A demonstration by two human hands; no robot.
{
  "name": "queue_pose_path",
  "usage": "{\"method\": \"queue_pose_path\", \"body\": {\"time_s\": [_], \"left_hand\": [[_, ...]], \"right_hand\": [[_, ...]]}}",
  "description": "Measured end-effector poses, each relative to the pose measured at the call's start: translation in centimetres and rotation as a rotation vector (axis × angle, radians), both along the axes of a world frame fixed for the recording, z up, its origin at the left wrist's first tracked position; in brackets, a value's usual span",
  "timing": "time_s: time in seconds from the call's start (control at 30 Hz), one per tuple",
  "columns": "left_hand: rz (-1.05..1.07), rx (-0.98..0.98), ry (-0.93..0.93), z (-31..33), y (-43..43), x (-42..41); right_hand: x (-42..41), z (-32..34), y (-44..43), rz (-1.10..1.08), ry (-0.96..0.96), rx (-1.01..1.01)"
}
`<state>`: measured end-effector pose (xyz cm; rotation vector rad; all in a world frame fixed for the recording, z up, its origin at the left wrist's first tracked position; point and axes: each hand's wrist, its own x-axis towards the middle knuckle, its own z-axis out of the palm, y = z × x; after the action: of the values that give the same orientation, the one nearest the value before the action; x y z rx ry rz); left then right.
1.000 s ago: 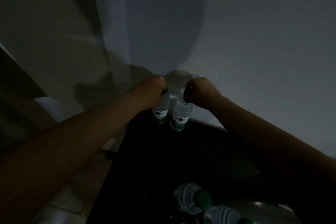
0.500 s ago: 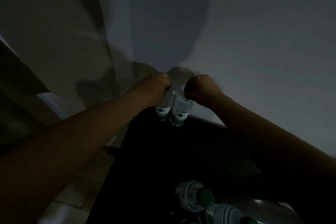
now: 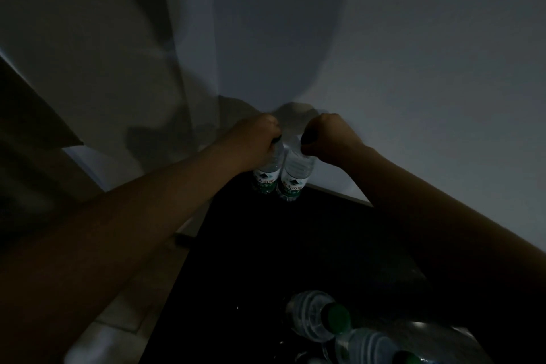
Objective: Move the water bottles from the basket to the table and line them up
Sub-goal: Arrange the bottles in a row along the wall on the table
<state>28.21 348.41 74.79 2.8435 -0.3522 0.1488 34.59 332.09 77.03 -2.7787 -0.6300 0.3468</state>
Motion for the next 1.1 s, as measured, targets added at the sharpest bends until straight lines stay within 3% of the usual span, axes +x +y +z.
{"method": "queue_pose_path", "body": {"time_s": [0.73, 1.1], "left_hand": [[0.002, -0.08, 0.042, -0.5, 0.3, -0.2], [0.019, 0.012, 0.116, 2.2, -1.7, -3.1]], "right_hand": [[-0.9, -0.3, -0.3, 0.0, -0.062, -0.022], [-6.4, 2.0, -6.0, -0.02, -0.083, -0.018]]}}
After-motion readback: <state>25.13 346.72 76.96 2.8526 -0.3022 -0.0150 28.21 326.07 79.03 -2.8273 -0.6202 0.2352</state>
